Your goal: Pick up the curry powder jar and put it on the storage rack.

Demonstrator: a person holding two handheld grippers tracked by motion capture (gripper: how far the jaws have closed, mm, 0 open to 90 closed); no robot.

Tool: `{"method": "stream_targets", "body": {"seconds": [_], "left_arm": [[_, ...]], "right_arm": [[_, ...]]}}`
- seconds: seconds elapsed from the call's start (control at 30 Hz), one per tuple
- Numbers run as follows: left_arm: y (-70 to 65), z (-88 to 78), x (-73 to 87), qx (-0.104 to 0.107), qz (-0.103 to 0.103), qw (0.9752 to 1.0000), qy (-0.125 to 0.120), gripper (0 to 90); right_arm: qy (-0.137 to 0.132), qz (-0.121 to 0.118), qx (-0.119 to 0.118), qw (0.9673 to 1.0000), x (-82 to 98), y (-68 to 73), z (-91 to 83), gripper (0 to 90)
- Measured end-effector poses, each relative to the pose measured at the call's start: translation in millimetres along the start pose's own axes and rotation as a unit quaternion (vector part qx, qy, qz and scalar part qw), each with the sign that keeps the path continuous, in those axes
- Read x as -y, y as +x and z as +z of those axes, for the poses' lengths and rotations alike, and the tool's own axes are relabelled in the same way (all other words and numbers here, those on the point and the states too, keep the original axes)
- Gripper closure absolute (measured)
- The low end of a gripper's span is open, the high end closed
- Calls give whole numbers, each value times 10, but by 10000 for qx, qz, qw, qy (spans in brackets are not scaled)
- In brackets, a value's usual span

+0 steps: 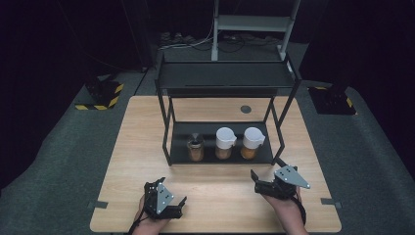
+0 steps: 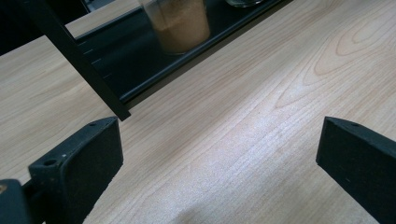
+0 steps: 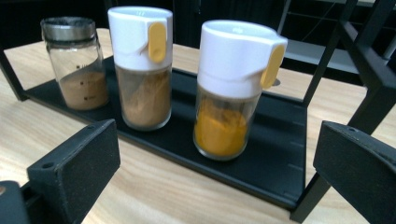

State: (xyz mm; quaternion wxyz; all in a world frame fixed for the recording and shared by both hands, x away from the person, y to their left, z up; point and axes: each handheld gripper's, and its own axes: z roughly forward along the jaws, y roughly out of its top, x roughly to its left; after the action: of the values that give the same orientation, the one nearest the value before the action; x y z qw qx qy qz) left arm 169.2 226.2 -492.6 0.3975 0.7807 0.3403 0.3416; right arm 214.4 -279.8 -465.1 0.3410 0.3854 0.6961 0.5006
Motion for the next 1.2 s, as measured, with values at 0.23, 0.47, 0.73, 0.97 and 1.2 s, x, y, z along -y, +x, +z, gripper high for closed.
{"method": "stream_targets", "body": {"seconds": [0.23, 0.47, 0.73, 0.97, 1.2], "left_arm": [[2, 1, -2, 10, 12, 10000, 4, 6], [3, 1, -2, 15, 17, 10000, 5, 7], [-2, 1, -2, 11, 34, 10000, 5, 7], [-2, 1, -2, 12, 36, 10000, 5, 7], [-12, 1, -2, 5, 46, 10000, 8, 7]], "right_arm": [[123, -50, -26, 9999, 115, 26, -46, 0], [258, -72, -34, 9996, 226, 44, -74, 0], [435, -113, -27, 9990, 338, 75, -79, 0], [562, -281, 13, 9980, 357, 109, -84, 0], [749, -442, 54, 9962, 308, 149, -77, 0]]}}
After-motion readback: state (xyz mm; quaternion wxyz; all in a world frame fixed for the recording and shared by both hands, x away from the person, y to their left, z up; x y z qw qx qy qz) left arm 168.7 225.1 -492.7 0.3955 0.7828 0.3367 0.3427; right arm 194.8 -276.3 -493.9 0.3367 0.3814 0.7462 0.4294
